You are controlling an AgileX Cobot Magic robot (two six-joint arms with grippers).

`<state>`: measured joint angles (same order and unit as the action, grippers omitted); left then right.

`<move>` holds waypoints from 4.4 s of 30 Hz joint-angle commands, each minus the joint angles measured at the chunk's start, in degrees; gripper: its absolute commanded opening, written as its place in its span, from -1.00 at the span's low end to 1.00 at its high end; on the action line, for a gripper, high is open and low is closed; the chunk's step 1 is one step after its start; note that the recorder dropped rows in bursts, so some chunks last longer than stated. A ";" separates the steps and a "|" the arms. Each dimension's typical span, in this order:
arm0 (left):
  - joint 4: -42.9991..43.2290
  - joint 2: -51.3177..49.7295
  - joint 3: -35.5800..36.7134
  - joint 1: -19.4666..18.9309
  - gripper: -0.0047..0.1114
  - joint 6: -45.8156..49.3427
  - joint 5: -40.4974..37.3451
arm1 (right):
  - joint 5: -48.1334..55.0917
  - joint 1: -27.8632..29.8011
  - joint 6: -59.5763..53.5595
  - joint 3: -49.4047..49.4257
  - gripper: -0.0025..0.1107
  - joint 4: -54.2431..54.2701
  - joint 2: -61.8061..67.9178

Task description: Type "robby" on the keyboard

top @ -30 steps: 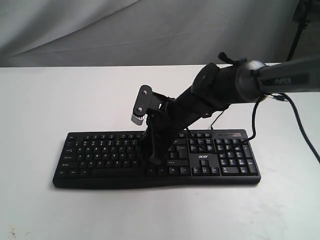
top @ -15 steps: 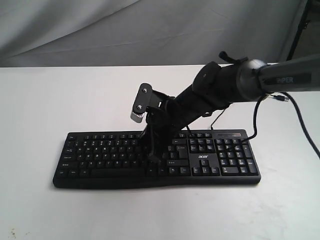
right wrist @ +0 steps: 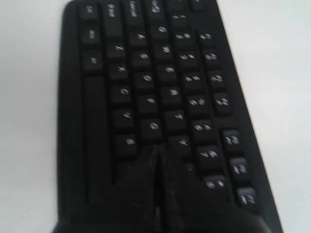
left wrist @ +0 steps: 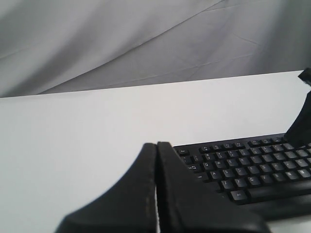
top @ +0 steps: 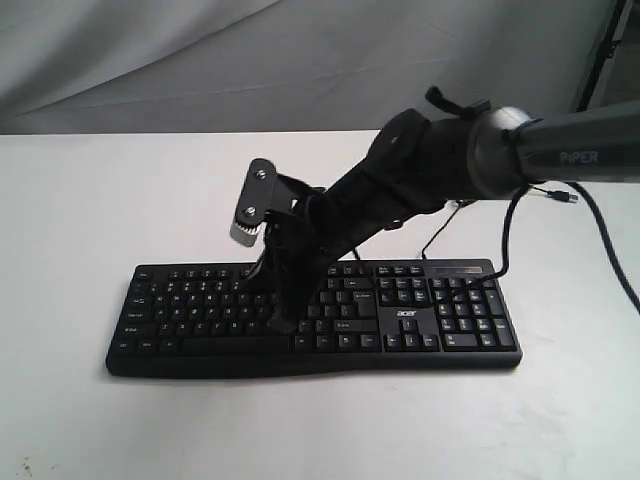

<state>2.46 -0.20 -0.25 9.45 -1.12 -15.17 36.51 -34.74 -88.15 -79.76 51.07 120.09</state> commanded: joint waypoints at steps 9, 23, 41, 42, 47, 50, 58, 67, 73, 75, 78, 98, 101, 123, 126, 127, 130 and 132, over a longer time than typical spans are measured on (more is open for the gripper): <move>0.27 0.20 0.25 0.36 -0.92 -0.16 0.31 | -2.08 -4.83 0.35 -0.07 -0.96 0.57 1.99; 0.27 0.20 0.25 0.36 -0.92 -0.16 0.31 | -5.46 -4.83 0.24 -0.07 -0.96 1.00 2.25; 0.27 0.20 0.25 0.36 -0.92 -0.16 0.31 | -6.40 -4.83 0.24 -0.07 -0.96 2.42 2.85; 0.27 0.20 0.25 0.36 -0.92 -0.16 0.31 | -6.96 -4.83 0.24 -0.07 -0.96 2.42 3.42; 0.27 0.20 0.25 0.36 -0.92 -0.16 0.31 | -7.23 -4.83 0.02 -0.07 -0.96 2.42 6.04; 0.27 0.20 0.25 0.36 -0.92 -0.16 0.31 | -7.13 -4.83 0.01 -0.07 -0.96 2.24 4.76; 0.27 0.20 0.25 0.36 -0.92 -0.16 0.31 | -6.89 -4.83 0.22 -0.07 -0.96 2.24 2.34; 0.27 0.20 0.25 0.36 -0.92 -0.16 0.31 | -6.35 -4.83 0.49 -0.07 -0.96 2.24 5.38; 0.27 0.20 0.25 0.36 -0.92 -0.16 0.31 | -5.55 -4.83 0.49 -0.07 -0.96 2.13 4.15; 0.27 0.20 0.25 0.36 -0.92 -0.16 0.31 | -5.67 -4.83 0.49 -0.07 -0.96 1.99 2.78; 0.27 0.20 0.25 0.36 -0.92 -0.16 0.31 | -6.39 -4.72 0.49 -0.07 -0.96 1.86 0.52; 0.27 0.20 0.25 0.36 -0.92 -0.16 0.31 | -9.51 -3.43 -0.06 -1.70 -0.96 0.56 3.08; 0.27 0.20 0.25 0.36 -0.92 -0.16 0.31 | -8.07 -2.89 0.30 -4.02 -0.96 0.56 4.19; 0.27 0.20 0.25 0.36 -0.92 -0.16 0.31 | -9.42 -2.41 1.19 -5.68 -0.96 0.08 7.60; 0.27 0.20 0.25 0.36 -0.92 -0.16 0.31 | -9.34 -2.41 2.29 -5.68 -0.96 -1.01 7.60; 0.27 0.20 0.25 0.36 -0.92 -0.16 0.31 | -9.34 -2.41 3.07 -5.68 -0.96 -1.89 7.60; 0.27 0.20 0.25 0.36 -0.92 -0.16 0.31 | -9.34 -2.41 4.25 -5.68 -0.96 -2.57 7.60; 0.27 0.20 0.25 0.36 -0.92 -0.16 0.31 | -9.34 -2.41 4.25 -5.68 -0.96 -2.57 7.60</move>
<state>2.46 -0.20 -0.25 9.45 -1.12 -15.17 27.40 -37.59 -84.59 -85.09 49.20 127.86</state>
